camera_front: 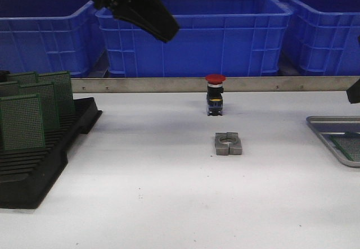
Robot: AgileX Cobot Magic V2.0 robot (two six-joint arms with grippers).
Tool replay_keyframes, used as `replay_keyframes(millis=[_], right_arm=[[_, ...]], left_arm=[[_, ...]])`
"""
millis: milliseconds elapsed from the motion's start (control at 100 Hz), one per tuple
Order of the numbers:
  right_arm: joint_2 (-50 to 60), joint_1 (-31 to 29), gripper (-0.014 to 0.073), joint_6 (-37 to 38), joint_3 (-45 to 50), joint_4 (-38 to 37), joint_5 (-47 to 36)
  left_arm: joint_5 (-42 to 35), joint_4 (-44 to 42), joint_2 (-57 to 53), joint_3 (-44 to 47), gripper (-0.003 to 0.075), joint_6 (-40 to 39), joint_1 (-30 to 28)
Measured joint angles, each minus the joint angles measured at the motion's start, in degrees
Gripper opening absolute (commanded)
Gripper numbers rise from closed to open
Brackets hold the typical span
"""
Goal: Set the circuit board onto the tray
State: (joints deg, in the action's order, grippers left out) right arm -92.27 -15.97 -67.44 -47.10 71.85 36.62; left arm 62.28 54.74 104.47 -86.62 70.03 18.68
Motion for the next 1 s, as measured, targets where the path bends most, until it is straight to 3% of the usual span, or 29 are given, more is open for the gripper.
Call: replay_keyframes(millis=[200,320,720,1000], right_arm=[[3.88,0.0,-0.006,-0.96,0.0,-0.25,-0.05],[7.48,1.32,-0.006,-0.98,0.0,-0.36,-1.64],[22.58,9.52,-0.006,-1.17,1.19,-2.4,-7.73],[37.7,11.49,-0.006,-1.41,12.66,-1.98,-19.83]], left_arm=[[0.5,-1.49,-3.75,0.12,-0.002,-4.18,-5.4],[-3.54,-3.17,-8.29,2.69,-0.002,-5.66,-7.1],[-35.03,-3.51,-33.97,26.83,-0.002,-8.22,-7.21],[-49.01,-1.26,-55.06,43.97,-0.002,-8.22,-7.21]])
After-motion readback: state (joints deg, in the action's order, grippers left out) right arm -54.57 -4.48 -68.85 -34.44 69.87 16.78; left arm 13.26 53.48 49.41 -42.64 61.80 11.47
